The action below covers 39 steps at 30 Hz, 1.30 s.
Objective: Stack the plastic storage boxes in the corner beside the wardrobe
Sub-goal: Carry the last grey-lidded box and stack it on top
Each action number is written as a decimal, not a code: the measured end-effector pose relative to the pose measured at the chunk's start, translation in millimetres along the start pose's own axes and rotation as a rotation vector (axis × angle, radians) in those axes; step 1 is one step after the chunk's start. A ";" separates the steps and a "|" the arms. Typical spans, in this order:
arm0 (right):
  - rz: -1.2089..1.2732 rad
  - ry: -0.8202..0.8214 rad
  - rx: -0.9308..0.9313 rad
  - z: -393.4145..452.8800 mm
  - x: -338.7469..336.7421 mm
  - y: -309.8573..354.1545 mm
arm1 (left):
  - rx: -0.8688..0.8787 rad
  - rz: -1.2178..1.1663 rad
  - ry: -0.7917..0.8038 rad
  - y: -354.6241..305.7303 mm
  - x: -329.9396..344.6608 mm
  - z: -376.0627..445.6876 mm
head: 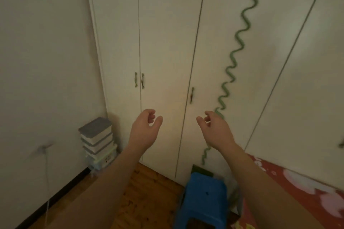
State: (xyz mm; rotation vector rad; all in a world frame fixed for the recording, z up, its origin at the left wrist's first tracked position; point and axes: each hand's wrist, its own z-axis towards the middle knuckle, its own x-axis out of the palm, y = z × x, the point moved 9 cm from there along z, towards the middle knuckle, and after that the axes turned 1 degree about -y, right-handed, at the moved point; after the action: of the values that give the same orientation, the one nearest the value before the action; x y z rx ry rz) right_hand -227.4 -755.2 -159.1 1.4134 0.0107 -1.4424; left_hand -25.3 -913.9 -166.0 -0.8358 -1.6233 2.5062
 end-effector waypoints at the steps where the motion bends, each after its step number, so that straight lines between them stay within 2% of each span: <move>1: -0.004 -0.030 0.022 -11.2 -19.4 -14.9 | 0.026 -0.011 0.031 -13.3 16.4 -8.2; 3: -0.030 -0.053 0.043 -25.4 -39.8 -30.7 | 0.052 -0.034 0.071 -27.8 36.3 -18.2; 11: -0.123 -0.265 0.179 -125.4 -198.0 -133.3 | 0.149 -0.170 0.317 -137.9 174.1 -108.2; 17: -0.176 -0.360 0.298 -217.4 -310.3 -218.6 | 0.252 -0.220 0.447 -233.4 270.9 -209.1; 23: -0.240 -0.419 0.378 -311.4 -423.5 -291.5 | 0.280 -0.282 0.554 -312.8 360.3 -321.3; 33: -0.304 -0.552 0.547 -455.7 -559.8 -382.6 | 0.327 -0.342 0.753 -419.9 468.8 -481.3; 39: -0.329 -0.609 0.679 -515.4 -615.1 -430.3 | 0.402 -0.345 0.865 -465.7 518.1 -549.6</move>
State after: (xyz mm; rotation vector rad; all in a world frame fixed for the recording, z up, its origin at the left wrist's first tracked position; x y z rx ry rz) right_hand -304.8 151.8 -137.7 1.4678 -0.7206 -2.2404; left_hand -332.7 -81.6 -150.1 -1.2030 -0.8468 1.7348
